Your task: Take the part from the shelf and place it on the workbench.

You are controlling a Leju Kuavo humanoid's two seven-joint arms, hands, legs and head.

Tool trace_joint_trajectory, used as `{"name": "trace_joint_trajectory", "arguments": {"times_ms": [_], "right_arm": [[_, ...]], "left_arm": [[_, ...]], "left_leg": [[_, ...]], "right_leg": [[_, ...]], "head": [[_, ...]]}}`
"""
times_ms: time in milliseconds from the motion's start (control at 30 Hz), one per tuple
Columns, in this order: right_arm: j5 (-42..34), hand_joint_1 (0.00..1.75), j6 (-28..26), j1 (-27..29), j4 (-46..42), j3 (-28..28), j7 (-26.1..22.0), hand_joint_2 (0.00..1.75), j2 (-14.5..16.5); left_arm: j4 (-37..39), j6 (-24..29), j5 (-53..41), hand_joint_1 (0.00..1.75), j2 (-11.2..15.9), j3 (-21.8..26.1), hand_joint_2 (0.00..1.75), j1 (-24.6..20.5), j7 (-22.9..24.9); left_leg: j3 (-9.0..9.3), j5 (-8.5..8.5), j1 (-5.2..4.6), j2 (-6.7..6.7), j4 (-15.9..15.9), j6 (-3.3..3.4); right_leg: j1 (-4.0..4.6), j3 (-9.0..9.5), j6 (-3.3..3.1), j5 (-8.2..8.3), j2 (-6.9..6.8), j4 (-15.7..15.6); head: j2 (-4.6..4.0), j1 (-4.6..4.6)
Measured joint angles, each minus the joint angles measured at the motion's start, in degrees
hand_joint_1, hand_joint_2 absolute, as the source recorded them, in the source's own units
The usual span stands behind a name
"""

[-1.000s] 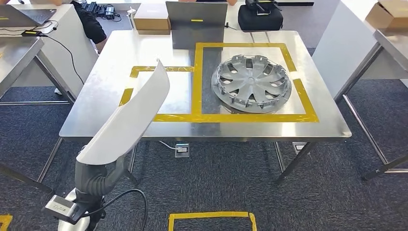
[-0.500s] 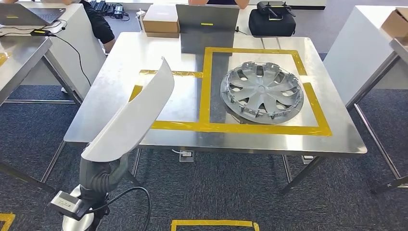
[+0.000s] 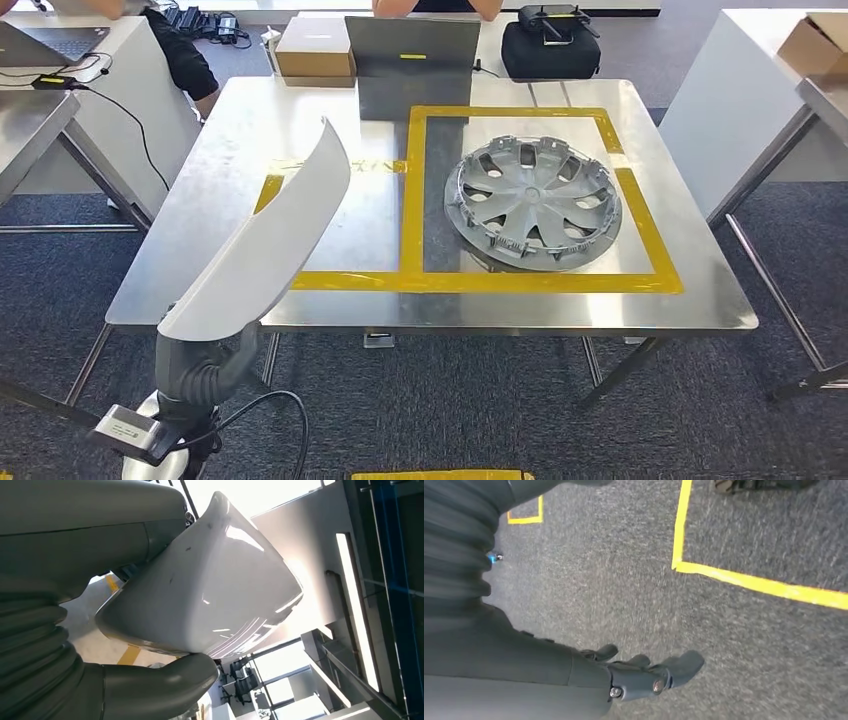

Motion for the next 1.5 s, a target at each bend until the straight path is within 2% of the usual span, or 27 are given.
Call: {"name": "trace_joint_trajectory", "arguments": {"times_ms": [100,133,167,233,267,300,333,400,433,467,567,633,667,733,767,800,833,900,933,967,1000,1067,1333,1500], "right_arm": [[0.08,0.00,0.08,-0.12,0.00,0.02,0.16,1.75,0.01],[0.12,0.00,0.10,-0.18,0.00,0.02,0.16,1.75,0.01],[0.14,0.00,0.10,-0.22,0.00,0.02,0.18,1.75,0.01],[0.17,0.00,0.12,-0.19,0.00,0.02,0.27,1.75,0.01],[0.17,0.00,0.17,-0.13,0.00,0.02,0.32,1.75,0.01],[0.16,0.00,0.23,-0.08,0.00,0.02,0.38,1.75,0.01],[0.15,0.00,0.34,-0.06,0.00,0.02,0.43,1.75,0.01],[0.13,0.00,0.60,-0.12,0.00,0.02,0.51,1.75,-0.01],[0.12,0.00,0.71,-0.18,0.00,0.02,0.52,1.75,-0.02],[0.10,0.00,0.78,-0.22,0.00,0.02,0.52,1.75,-0.02],[0.03,0.00,0.80,-0.20,0.00,0.02,0.51,1.75,-0.01],[0.01,0.00,0.80,-0.18,0.00,0.02,0.49,1.75,-0.01],[0.00,0.00,0.79,-0.20,0.00,0.02,0.49,1.75,-0.01],[-0.02,0.00,0.78,-0.20,0.00,0.02,0.48,1.75,-0.02],[-0.04,0.00,0.78,-0.18,0.00,0.02,0.47,1.75,-0.02],[-0.09,0.00,0.78,-0.16,0.00,0.02,0.45,1.75,-0.02],[-0.16,0.00,0.77,-0.16,0.00,0.02,0.44,1.75,0.00],[-0.40,0.00,0.74,-0.16,0.01,0.02,0.41,1.75,0.02],[-0.54,0.00,0.66,-0.19,0.03,0.02,0.34,1.75,-0.07],[-0.67,0.00,0.54,-0.21,0.04,0.01,0.18,1.75,-0.16],[-0.82,0.00,0.42,-0.22,0.06,0.01,-0.03,1.75,-0.25],[-1.11,0.00,0.27,-0.22,0.07,0.00,-0.64,1.75,-0.30],[-1.88,0.00,-0.14,-0.45,0.01,-0.04,-3.15,1.75,0.53],[-1.15,0.00,0.04,-0.74,-0.09,-0.01,-3.57,1.75,1.65]], "left_arm": [[-0.35,0.19,-0.21,1.75,-0.20,0.08,1.75,0.20,0.19],[-0.50,0.26,-0.23,1.75,-0.31,0.09,1.75,0.19,0.21],[-0.63,0.28,-0.27,1.75,-0.42,0.09,1.75,0.21,0.22],[-0.70,0.29,-0.34,1.75,-0.52,0.09,1.75,0.31,0.24],[-0.70,0.30,-0.38,1.75,-0.54,0.09,1.75,0.40,0.24],[-0.70,0.30,-0.40,1.75,-0.55,0.09,1.75,0.47,0.25],[-0.70,0.31,-0.46,1.75,-0.58,0.09,1.75,0.51,0.27],[-0.73,0.32,-0.65,1.75,-0.68,0.09,1.75,0.54,0.31],[-0.75,0.32,-0.73,1.75,-0.72,0.09,1.75,0.54,0.33],[-0.77,0.32,-0.78,1.75,-0.75,0.10,1.75,0.55,0.33],[-0.88,0.32,-0.87,1.75,-0.78,0.12,1.75,0.60,0.33],[-1.00,0.32,-0.89,1.75,-0.77,0.13,1.75,0.66,0.33],[-1.04,0.32,-0.90,1.75,-0.76,0.14,1.75,0.71,0.33],[-1.04,0.32,-0.90,1.75,-0.76,0.15,1.75,0.96,0.33],[-1.02,0.32,-0.91,1.75,-0.76,0.15,1.75,1.15,0.33],[-0.99,0.27,-0.96,1.75,-0.76,0.15,1.75,1.32,0.33],[-0.94,0.15,-1.05,1.75,-0.74,0.15,1.75,1.42,0.33],[-0.83,-0.13,-1.25,1.75,-0.70,0.13,1.75,1.35,0.31],[-0.69,-0.25,-1.31,1.75,-0.70,0.11,1.75,1.18,0.31],[-0.53,-0.30,-1.37,1.75,-0.74,0.10,1.75,0.95,0.31],[-0.32,-0.30,-1.50,1.75,-0.78,0.10,1.75,0.67,0.33],[0.14,-0.24,-1.84,1.75,-0.84,0.10,1.75,0.00,0.42],[3.83,3.42,-6.23,1.75,-0.68,0.01,1.75,-3.83,0.29],[9.10,10.78,-11.83,1.75,0.31,-1.06,1.75,-7.17,-0.91]], "left_leg": [[0.21,-0.14,0.03,-0.08,-0.46,1.13],[0.42,-0.20,0.14,-0.04,-0.63,1.48],[0.61,-0.28,0.23,0.01,-0.74,1.78],[0.71,-0.50,0.18,0.08,-0.76,2.13],[0.75,-0.58,0.15,0.07,-0.76,2.20],[0.82,-0.65,0.14,0.04,-0.75,2.19],[0.98,-0.74,0.14,0.00,-0.75,2.13],[1.42,-1.01,0.12,-0.06,-0.74,1.83],[1.57,-1.18,0.02,-0.08,-0.69,1.56],[1.65,-1.30,-0.08,-0.09,-0.68,1.24],[1.77,-1.42,-0.17,-0.09,-0.83,0.14],[1.30,-2.47,-0.10,-0.04,0.58,-0.53],[0.34,-3.81,-0.03,-0.02,2.80,-0.81],[-3.06,-7.35,0.08,0.01,10.07,-1.22],[-4.66,-8.47,0.12,0.01,13.28,-1.35],[-5.49,-8.54,0.15,0.01,14.86,-1.44],[-5.23,-7.45,0.24,0.02,14.13,-1.62],[-1.96,-3.46,0.75,0.05,7.10,-2.48],[-0.18,-2.13,0.99,-0.09,3.43,-2.74],[1.03,-1.48,1.15,-0.24,0.89,-2.44],[1.52,-1.41,1.22,-0.41,-0.26,-2.13],[1.45,-1.45,1.02,-0.60,-0.28,-1.04],[1.42,-1.38,0.71,-0.62,-0.27,-0.62],[1.45,-1.32,0.60,-0.62,-0.28,-0.56]], "right_leg": [[-0.12,0.05,1.02,-0.65,-0.05,0.37],[-0.18,-0.63,1.33,-1.60,-0.08,1.97],[-0.24,-1.99,1.57,-3.02,-0.10,4.78],[-0.28,-6.30,1.86,-6.14,-0.13,12.55],[-0.30,-8.08,1.92,-6.74,-0.13,15.34],[-0.32,-8.98,1.92,-6.23,-0.13,16.24],[-0.34,-8.70,1.86,-4.57,-0.13,14.77],[-0.35,-5.55,1.57,-0.09,-0.14,7.12],[-0.24,-4.01,1.30,1.38,-0.14,3.55],[-0.14,-3.02,0.99,2.07,-0.13,1.26],[-0.01,-2.66,-0.13,2.13,-0.11,0.15],[-0.21,-2.36,-0.84,2.31,-0.14,-0.22],[-0.32,-2.20,-1.11,2.37,-0.18,-0.38],[-0.29,-2.10,-1.40,2.27,-0.24,-0.39],[-0.26,-2.07,-1.45,2.23,-0.25,-0.37],[-0.28,-2.03,-1.50,2.18,-0.24,-0.35],[-0.32,-1.95,-1.52,2.10,-0.22,-0.28],[-0.44,-1.79,-1.35,1.73,-0.15,0.11],[-0.36,-1.85,-1.12,1.39,-0.10,0.52],[-0.19,-1.97,-0.86,1.17,-0.05,0.85],[0.01,-2.12,-0.63,1.01,0.00,1.06],[0.15,-2.21,-0.34,1.12,0.03,0.96],[-0.12,-1.92,0.38,1.48,0.03,0.30],[-0.11,-1.93,0.47,1.54,0.02,0.30]], "head": [[0.00,0.24],[0.00,0.40],[0.00,0.61],[0.00,0.98],[0.00,1.08],[0.00,1.18],[0.00,1.30],[0.00,1.53],[0.00,1.62],[0.00,1.65],[0.00,1.59],[0.00,1.39],[0.00,1.18],[0.00,0.76],[0.00,0.66],[0.00,0.59],[0.00,0.53],[0.00,0.38],[0.00,0.20],[0.00,0.13],[0.00,0.15],[0.00,0.42],[0.00,0.64],[0.00,0.63]]}}
